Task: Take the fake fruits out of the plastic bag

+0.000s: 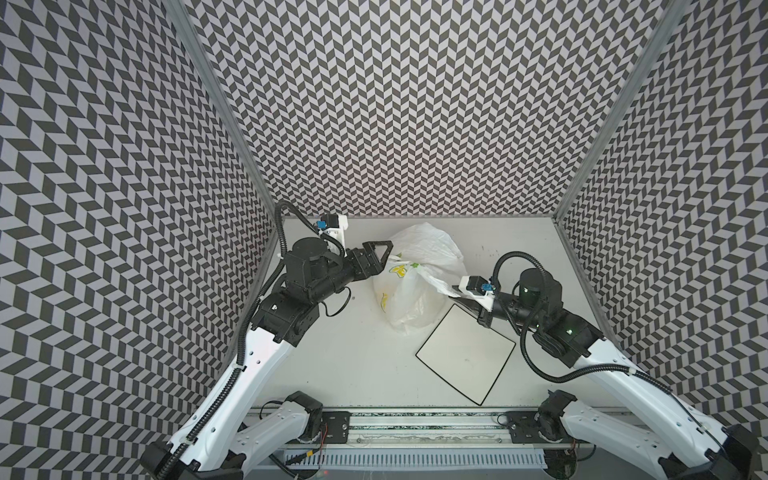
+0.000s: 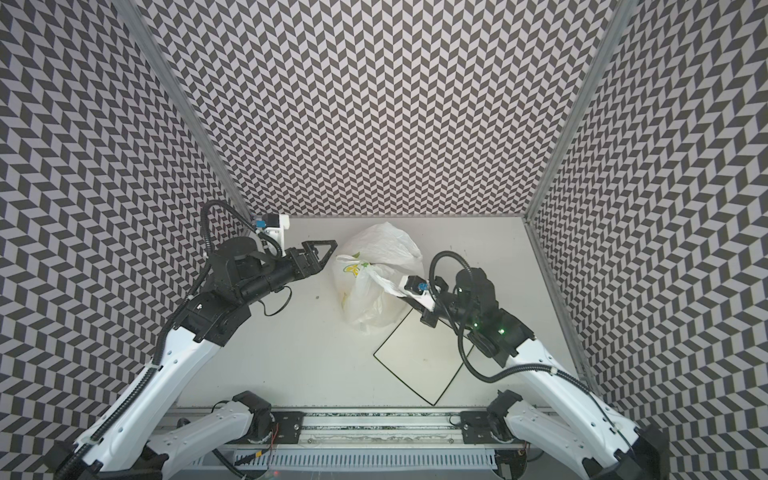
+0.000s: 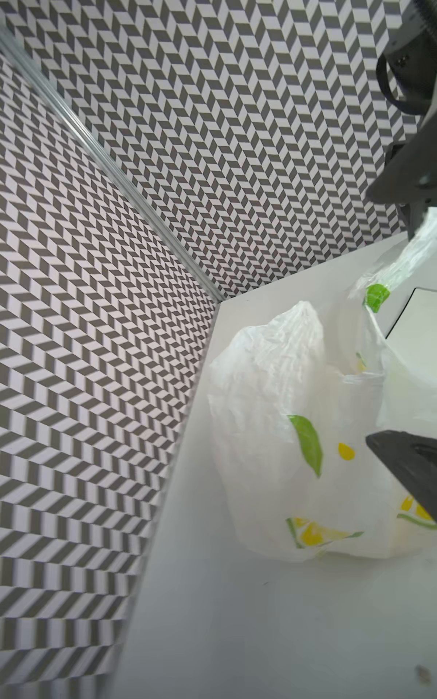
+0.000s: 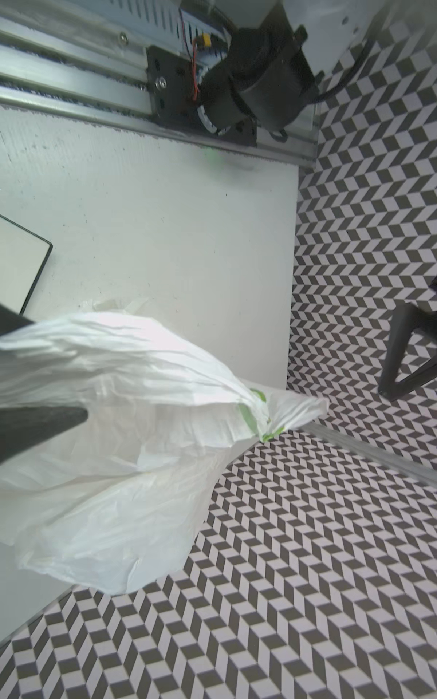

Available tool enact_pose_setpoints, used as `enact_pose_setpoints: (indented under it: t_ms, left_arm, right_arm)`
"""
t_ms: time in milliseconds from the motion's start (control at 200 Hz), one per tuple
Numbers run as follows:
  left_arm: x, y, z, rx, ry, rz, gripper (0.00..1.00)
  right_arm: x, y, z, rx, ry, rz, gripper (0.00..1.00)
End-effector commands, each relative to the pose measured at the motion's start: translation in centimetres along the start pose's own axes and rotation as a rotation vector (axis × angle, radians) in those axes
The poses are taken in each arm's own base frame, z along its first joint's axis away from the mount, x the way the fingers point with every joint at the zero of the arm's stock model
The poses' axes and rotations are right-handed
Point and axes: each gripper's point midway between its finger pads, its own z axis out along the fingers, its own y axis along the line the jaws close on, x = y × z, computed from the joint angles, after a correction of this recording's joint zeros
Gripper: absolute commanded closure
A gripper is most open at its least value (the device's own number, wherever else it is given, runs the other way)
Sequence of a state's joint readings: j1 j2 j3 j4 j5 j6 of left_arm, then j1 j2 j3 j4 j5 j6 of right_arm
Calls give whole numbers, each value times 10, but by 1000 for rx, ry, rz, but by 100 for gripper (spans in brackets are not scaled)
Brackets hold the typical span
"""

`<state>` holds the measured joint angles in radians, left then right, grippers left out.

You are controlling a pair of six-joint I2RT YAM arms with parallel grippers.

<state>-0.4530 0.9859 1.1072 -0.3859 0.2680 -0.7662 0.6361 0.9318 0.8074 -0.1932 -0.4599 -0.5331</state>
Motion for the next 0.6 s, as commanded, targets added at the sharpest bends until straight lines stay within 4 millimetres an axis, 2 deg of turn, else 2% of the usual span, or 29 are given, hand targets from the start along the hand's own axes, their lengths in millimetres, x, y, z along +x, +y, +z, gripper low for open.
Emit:
enact_pose_setpoints:
  t_ms: [0, 115, 225, 326, 456, 596]
  left_arm:
    - [35, 12, 0, -16, 108, -226, 5]
    - [52, 21, -2, -36, 138, -274, 0]
    - [66, 29, -7, -42, 162, -310, 0]
    - [78, 35, -11, -58, 190, -325, 0]
    - [93, 55, -18, -137, 215, -325, 2]
    - [99, 62, -17, -147, 222, -306, 9]
  right_arm:
    - [-9, 19, 10, -53, -33, -92, 90]
    - [-11, 56, 25, -125, -46, -106, 92]
    - [-17, 93, 43, -177, -79, -104, 92]
    - [-22, 116, 64, -204, -100, -89, 92]
    - [-28, 139, 90, -231, -120, -92, 92]
    - [-33, 150, 104, -252, -136, -91, 92]
